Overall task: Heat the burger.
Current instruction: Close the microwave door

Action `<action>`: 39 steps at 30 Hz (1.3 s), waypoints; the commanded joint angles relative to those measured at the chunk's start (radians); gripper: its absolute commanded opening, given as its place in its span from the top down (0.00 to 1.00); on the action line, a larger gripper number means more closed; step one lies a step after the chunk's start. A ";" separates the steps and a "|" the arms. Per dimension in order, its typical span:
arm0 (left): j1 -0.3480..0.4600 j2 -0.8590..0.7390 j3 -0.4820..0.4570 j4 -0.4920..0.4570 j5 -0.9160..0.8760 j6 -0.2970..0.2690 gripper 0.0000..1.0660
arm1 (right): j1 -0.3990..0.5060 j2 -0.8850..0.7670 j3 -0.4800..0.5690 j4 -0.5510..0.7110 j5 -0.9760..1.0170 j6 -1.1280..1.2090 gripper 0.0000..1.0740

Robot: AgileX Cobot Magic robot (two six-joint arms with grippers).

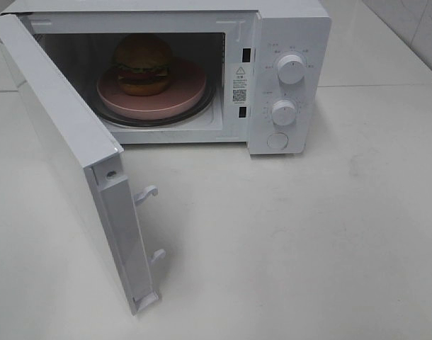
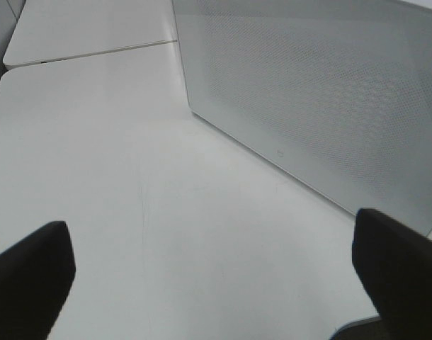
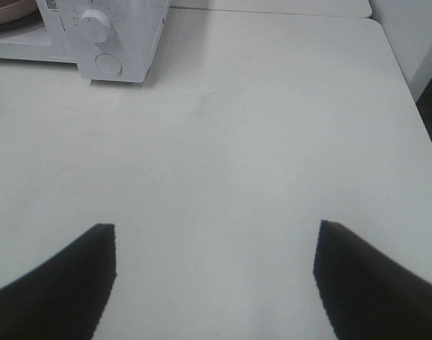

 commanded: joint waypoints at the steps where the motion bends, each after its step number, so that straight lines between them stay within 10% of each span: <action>1: -0.005 -0.015 0.003 -0.003 0.000 -0.003 0.06 | -0.003 -0.026 0.003 -0.003 -0.014 -0.001 0.29; 34: -0.005 -0.008 -0.011 -0.007 -0.021 -0.015 0.07 | -0.003 -0.026 0.003 -0.005 -0.014 -0.001 0.29; 39: -0.005 0.059 -0.034 0.007 -0.066 -0.014 0.21 | -0.003 -0.026 0.003 -0.005 -0.014 -0.001 0.29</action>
